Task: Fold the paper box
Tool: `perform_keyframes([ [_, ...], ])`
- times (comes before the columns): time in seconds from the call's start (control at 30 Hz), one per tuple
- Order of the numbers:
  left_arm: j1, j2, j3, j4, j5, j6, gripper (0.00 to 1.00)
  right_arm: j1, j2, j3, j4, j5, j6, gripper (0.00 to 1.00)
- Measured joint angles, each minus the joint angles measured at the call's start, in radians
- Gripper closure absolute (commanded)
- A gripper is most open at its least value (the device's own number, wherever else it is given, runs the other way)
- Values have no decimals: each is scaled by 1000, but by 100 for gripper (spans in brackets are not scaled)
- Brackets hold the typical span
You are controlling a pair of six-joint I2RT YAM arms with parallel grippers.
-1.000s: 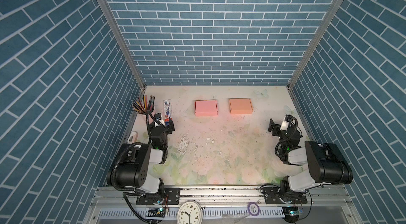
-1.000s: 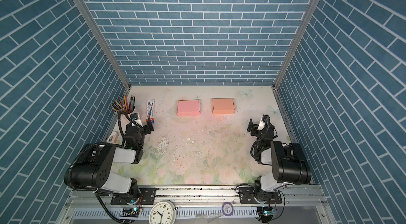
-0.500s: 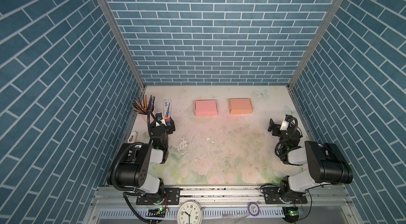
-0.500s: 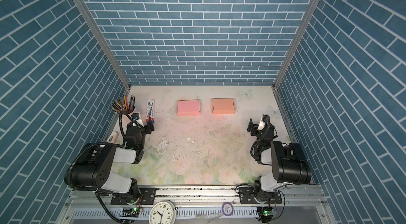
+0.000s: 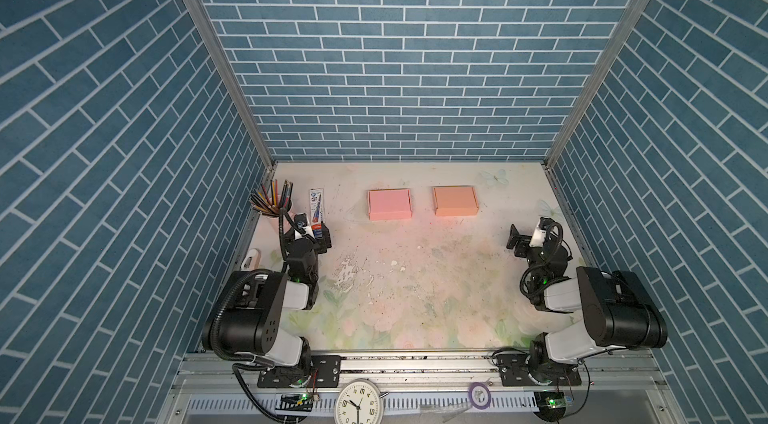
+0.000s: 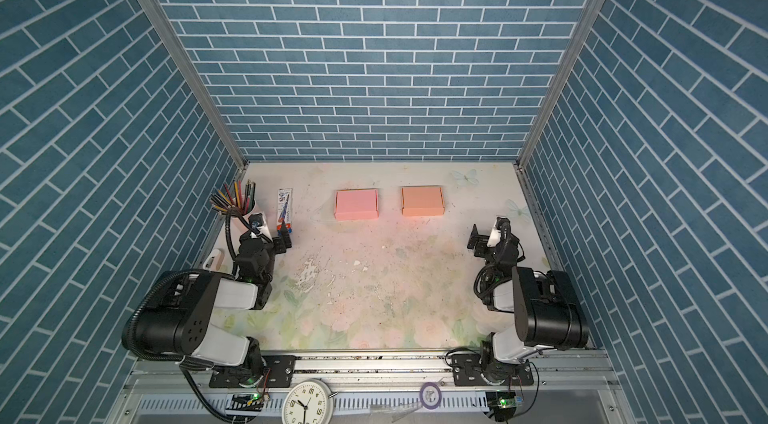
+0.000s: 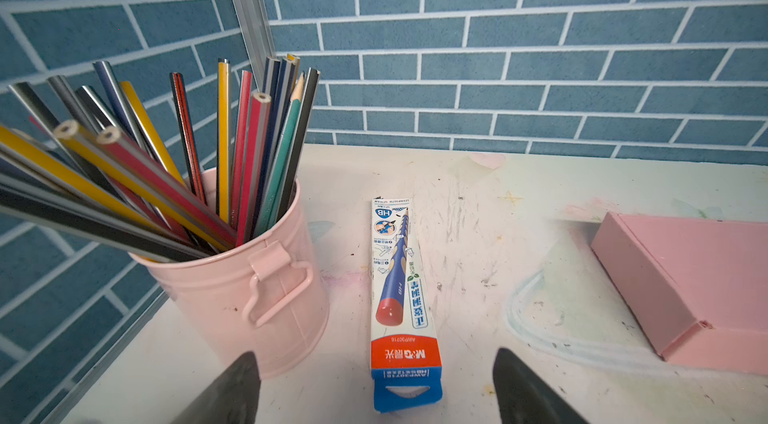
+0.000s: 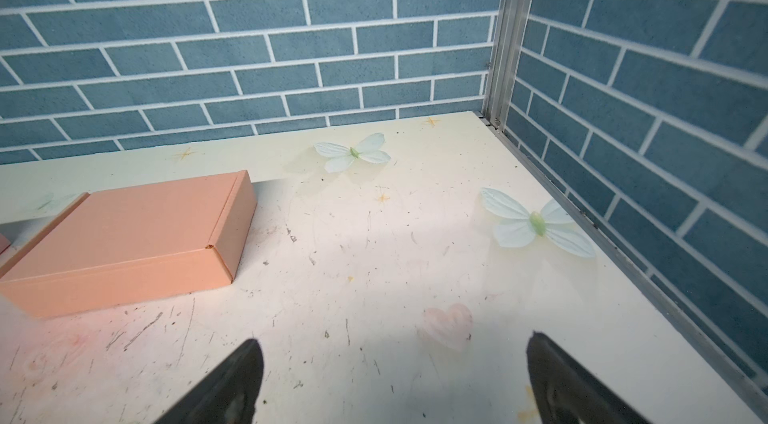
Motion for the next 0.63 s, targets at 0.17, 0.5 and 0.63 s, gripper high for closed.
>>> perform_keyframes([
  [0.17,0,0,0,0,0,0,12,0,0,0,0,0,0,2],
  [0.5,0,0,0,0,0,0,12,0,0,0,-2,0,0,2],
  [0.63,0,0,0,0,0,0,12,0,0,0,-3,0,0,2],
])
